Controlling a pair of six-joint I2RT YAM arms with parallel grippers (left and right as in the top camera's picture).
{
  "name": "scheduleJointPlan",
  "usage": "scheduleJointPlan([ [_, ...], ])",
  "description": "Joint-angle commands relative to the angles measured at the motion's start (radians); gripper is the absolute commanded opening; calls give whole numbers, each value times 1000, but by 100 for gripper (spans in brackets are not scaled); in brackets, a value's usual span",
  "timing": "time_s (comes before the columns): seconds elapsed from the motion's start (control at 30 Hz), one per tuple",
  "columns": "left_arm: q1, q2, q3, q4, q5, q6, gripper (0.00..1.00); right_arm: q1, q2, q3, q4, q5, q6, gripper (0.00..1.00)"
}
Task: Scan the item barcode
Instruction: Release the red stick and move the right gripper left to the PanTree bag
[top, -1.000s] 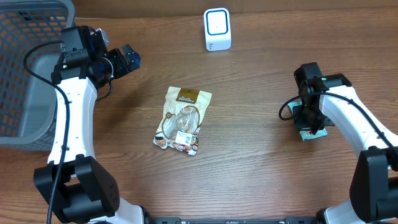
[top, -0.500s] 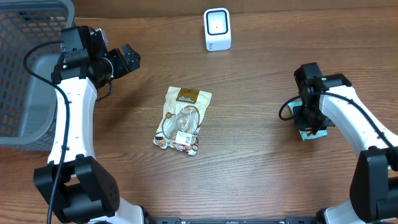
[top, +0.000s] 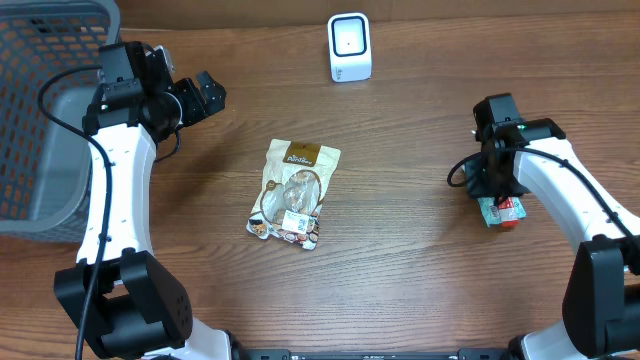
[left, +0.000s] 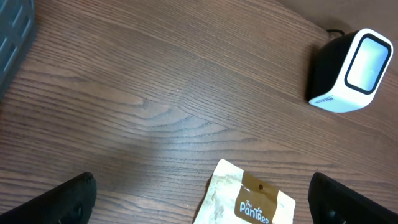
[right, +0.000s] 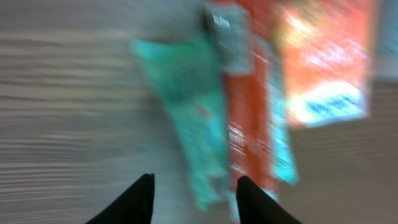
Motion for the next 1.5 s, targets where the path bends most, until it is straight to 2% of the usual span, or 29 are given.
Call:
scheduleJointPlan([
  [0.0, -3, 8, -3, 0, -3, 16, 100, 1, -6, -3, 67, -356, 96, 52],
  [0.07, -3, 8, -3, 0, -3, 16, 100, 5, -6, -3, 130, -488, 210, 52],
  [0.17, -3, 8, -3, 0, -3, 16, 100, 40, -6, -3, 229, -538, 350, 52],
  [0.4, -3, 8, -3, 0, -3, 16, 100, 233, -5, -3, 373, -520, 365, 51],
  [0.6, -3, 8, -3, 0, -3, 16, 100, 468, -5, -3, 462, -288, 417, 52],
  [0.77, -3, 8, -3, 0, -3, 16, 100, 641, -5, -3, 551, -106, 417, 59],
  [0.9, -3, 8, -3, 0, -3, 16, 100, 719, -5, -3, 573, 40, 417, 63],
  [1.1, -3, 8, -3, 0, -3, 16, 100, 731, -5, -3, 563, 51, 417, 75],
  [1.23, -3, 8, -3, 4, -1, 11, 100, 731, -5, -3, 554, 51, 417, 96],
  [1.47, -4, 8, -3, 34, -2, 5, 100, 731, -5, -3, 517, 51, 417, 100],
])
